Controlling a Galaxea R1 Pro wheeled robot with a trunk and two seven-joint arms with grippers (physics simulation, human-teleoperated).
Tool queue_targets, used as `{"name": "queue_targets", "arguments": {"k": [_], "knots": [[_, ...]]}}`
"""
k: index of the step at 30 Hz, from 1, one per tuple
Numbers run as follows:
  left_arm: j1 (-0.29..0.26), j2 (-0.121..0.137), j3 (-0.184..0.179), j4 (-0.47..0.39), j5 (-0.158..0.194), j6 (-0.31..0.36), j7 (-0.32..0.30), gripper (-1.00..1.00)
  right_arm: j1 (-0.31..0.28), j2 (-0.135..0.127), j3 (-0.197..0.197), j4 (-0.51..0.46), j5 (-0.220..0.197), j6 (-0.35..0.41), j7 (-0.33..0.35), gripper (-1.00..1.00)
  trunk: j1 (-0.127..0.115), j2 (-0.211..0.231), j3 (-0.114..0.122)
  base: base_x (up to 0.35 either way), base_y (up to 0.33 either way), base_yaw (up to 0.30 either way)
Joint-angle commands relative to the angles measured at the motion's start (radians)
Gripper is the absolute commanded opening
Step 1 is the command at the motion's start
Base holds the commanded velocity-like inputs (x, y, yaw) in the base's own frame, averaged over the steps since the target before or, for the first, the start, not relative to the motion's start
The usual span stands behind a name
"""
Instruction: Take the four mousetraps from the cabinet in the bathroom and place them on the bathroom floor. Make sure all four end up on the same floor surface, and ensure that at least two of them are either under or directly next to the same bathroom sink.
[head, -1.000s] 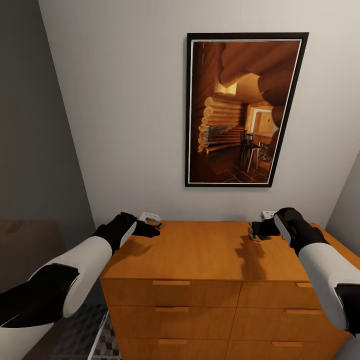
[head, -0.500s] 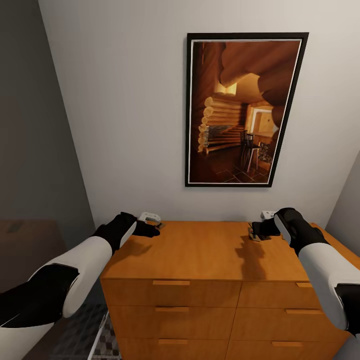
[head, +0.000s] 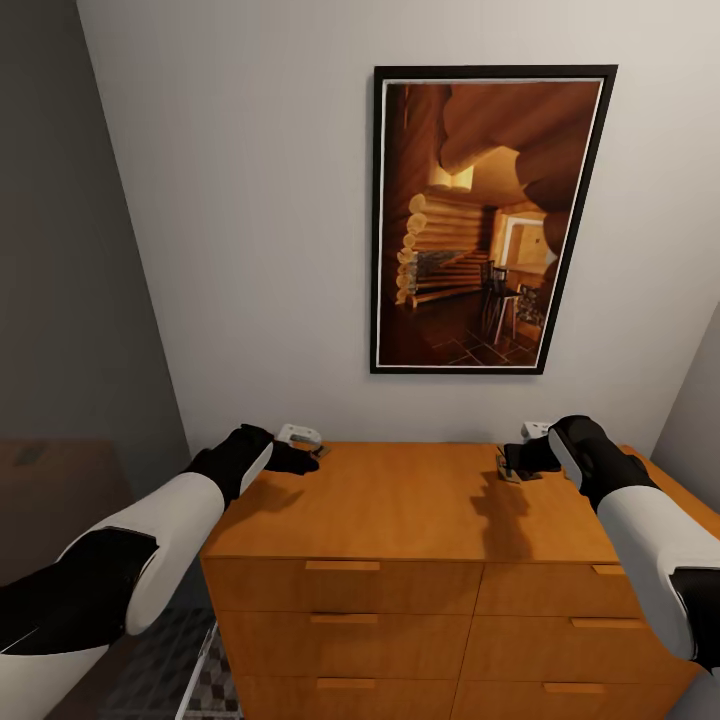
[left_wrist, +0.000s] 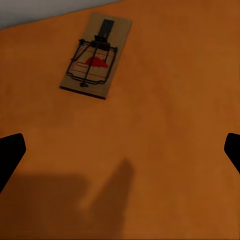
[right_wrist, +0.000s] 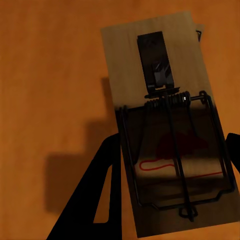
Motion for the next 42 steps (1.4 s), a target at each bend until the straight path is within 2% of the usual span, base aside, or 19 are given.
{"name": "queue_targets", "arguments": {"k": [1, 9, 30, 37, 42], "knots": [[-0.001, 0.0, -0.002, -0.001, -0.005, 0.004, 0.002, 1.0, -0.001, -0.002, 0.005, -0.001, -0.007, 0.004, 0.0, -1.0, 0.0, -0.001, -0.001, 0.0, 0.0, 0.0], [-0.001, -0.004, -0.001, 0.0, -0.001, 0.003, 0.057, 1.0, -0.001, -0.007, 0.005, -0.001, -0.007, 0.004, 0.0, -1.0, 0.0, -0.001, -0.001, 0.0, 0.0, 0.0], [-0.001, -0.003, -0.002, 0.0, 0.0, -0.004, 0.066, 1.0, -0.001, -0.008, 0.005, 0.002, -0.009, 0.004, 0.0, -1.0, 0.0, -0.001, -0.001, 0.103, 0.0, 0.0], [-0.001, -0.003, -0.002, 0.0, 0.0, -0.004, 0.065, 1.0, -0.001, -0.008, 0.005, 0.057, -0.006, -0.006, 0.0, -1.0, 0.0, -0.001, -0.001, 0.004, 0.0, 0.0], [-0.001, -0.003, -0.001, 0.0, 0.0, -0.004, 0.065, 1.0, -0.001, -0.012, 0.005, 0.11, -0.006, -0.066, 0.001, -1.0, 0.0, -0.001, -0.001, 0.0, 0.0, 0.0]]}}
